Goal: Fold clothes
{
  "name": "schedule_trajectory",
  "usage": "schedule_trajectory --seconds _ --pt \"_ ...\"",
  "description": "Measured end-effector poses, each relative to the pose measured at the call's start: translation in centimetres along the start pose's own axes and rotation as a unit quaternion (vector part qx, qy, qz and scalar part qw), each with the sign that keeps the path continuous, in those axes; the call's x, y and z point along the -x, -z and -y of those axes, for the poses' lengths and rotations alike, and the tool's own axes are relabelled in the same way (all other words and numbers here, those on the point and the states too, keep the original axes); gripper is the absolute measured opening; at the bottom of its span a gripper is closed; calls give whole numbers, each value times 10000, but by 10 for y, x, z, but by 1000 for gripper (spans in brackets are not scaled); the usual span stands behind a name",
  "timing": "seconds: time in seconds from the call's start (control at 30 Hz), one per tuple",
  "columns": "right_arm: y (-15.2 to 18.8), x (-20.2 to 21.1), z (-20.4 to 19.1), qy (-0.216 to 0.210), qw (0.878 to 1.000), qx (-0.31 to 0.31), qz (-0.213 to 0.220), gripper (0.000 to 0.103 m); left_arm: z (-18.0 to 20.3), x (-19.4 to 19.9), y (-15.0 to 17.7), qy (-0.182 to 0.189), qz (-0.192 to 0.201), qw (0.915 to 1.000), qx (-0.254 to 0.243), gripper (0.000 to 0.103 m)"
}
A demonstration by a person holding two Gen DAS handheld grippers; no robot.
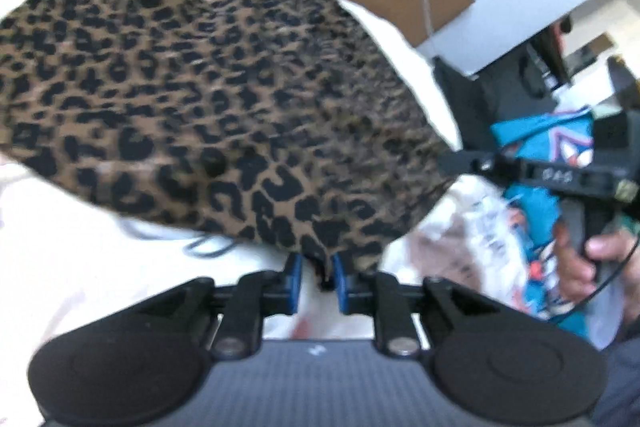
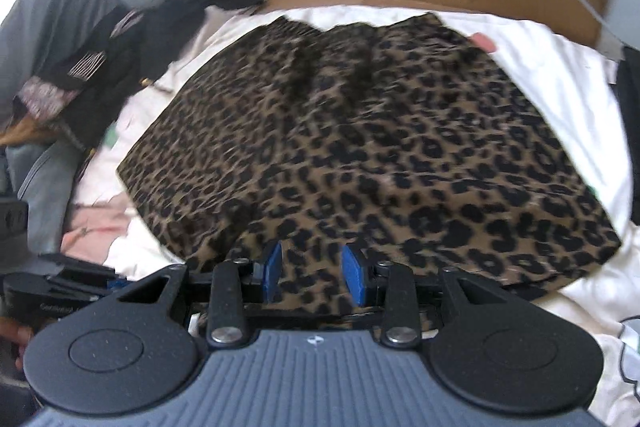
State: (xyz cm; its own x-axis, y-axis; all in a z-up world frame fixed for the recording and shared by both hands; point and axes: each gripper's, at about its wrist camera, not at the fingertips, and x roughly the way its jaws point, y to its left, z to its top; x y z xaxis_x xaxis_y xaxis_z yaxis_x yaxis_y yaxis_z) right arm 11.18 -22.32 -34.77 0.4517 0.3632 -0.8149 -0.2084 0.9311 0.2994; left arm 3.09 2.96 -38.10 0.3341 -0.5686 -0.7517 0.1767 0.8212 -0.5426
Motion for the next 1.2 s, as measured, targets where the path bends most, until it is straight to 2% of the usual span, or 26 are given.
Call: schedule_trajectory --seconds 0.13,0.2,0.27,0.33,0.4,0.5,0.57,0.67,0.83,1.07,1.2 --pt "3 -5 -11 -86 9998 170 -56 41 -32 24 3 -631 202 9977 139 20" --pt "3 -7 -13 -93 9997 194 -77 41 -48 35 0 -1035 374 9937 210 26" --pt "3 -8 -13 -88 9997 191 -89 41 -64 47 -6 -1351 488 9891 333 26" --pt "5 -7 -12 -73 9997 201 -87 41 -77 60 -13 -1487 618 9858 468 26" --pt "6 -6 -10 -35 9998 184 -74 41 -86 71 -21 -1675 799 9814 481 34" --pt "6 -7 -11 98 9997 228 -18 41 -101 76 -32 -2033 964 9733 456 37" --pt "6 -8 -12 252 9992 298 19 41 -116 81 -37 -2122 1071 9700 510 40" --pt "6 -11 -15 530 9977 413 72 49 -138 83 -47 -2445 1200 9603 602 49" --pt "8 -11 -12 735 9962 403 216 62 -166 73 -60 -2603 1111 9580 469 50" --pt "13 -14 -3 781 9967 197 130 62 -185 63 -58 -2670 1211 9553 375 47" --pt "15 -15 -2 802 9966 187 99 62 -185 66 -49 -2634 1311 9553 286 36"
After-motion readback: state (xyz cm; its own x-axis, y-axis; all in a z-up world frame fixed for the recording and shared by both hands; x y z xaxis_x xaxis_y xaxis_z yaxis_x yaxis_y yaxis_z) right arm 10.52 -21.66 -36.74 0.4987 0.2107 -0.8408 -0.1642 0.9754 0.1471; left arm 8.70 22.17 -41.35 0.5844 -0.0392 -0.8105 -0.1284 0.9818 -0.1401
